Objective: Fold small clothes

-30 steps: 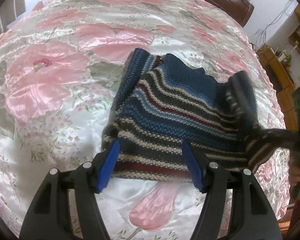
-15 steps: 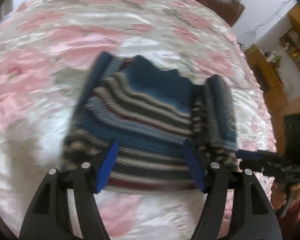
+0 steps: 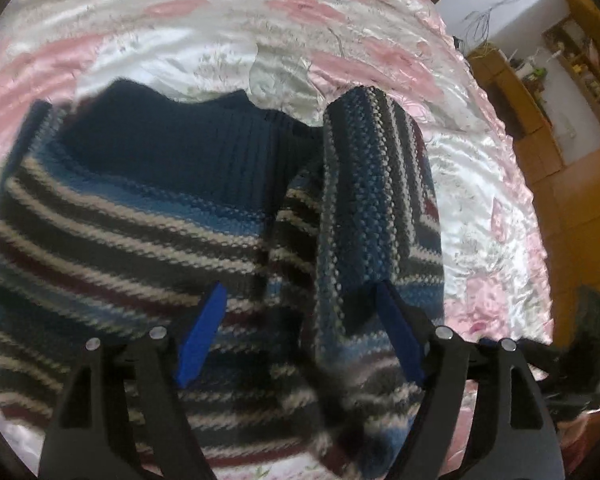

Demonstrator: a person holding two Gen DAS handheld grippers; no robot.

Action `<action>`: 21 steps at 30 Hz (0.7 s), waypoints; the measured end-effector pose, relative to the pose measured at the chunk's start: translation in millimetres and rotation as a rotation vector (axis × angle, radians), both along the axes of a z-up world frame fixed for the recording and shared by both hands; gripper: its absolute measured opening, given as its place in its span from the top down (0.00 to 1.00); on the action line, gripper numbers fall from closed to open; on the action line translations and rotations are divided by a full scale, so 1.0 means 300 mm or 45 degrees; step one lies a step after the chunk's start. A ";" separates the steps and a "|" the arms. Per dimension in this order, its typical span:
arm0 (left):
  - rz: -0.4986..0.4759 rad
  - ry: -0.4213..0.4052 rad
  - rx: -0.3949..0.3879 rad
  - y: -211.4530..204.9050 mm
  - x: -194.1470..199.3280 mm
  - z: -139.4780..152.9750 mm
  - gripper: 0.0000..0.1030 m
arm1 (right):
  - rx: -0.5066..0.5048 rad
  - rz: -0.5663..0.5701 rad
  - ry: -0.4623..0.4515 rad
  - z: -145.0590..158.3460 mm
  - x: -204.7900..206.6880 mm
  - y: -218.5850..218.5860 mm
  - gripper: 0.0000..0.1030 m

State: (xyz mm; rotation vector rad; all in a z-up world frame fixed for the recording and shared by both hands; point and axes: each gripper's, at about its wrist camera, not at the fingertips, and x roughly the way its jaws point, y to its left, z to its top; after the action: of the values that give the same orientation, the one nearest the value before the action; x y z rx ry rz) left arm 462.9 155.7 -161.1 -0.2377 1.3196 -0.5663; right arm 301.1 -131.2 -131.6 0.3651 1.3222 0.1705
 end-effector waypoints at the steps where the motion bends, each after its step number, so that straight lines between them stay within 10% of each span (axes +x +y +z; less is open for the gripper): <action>1: 0.003 0.016 -0.018 -0.001 0.005 -0.008 0.26 | 0.006 -0.007 0.005 -0.014 0.000 0.002 0.44; 6: 0.047 0.082 -0.047 -0.006 0.019 -0.051 0.28 | 0.041 -0.018 0.010 -0.055 -0.005 0.007 0.44; 9: 0.049 0.135 -0.153 -0.007 0.014 -0.061 0.63 | 0.048 -0.016 0.010 -0.066 0.000 0.018 0.44; 15: 0.064 0.105 -0.240 -0.015 -0.013 -0.016 0.87 | 0.066 -0.032 0.010 -0.068 -0.006 0.023 0.44; 21: 0.105 0.000 -0.335 0.045 -0.040 0.086 0.91 | 0.072 -0.033 -0.002 -0.052 -0.018 0.025 0.44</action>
State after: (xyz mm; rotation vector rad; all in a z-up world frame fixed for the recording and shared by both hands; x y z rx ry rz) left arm 451.0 169.2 -135.2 -0.5062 1.2276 -0.6696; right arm 295.7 -123.8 -147.1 0.4295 1.3128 0.1867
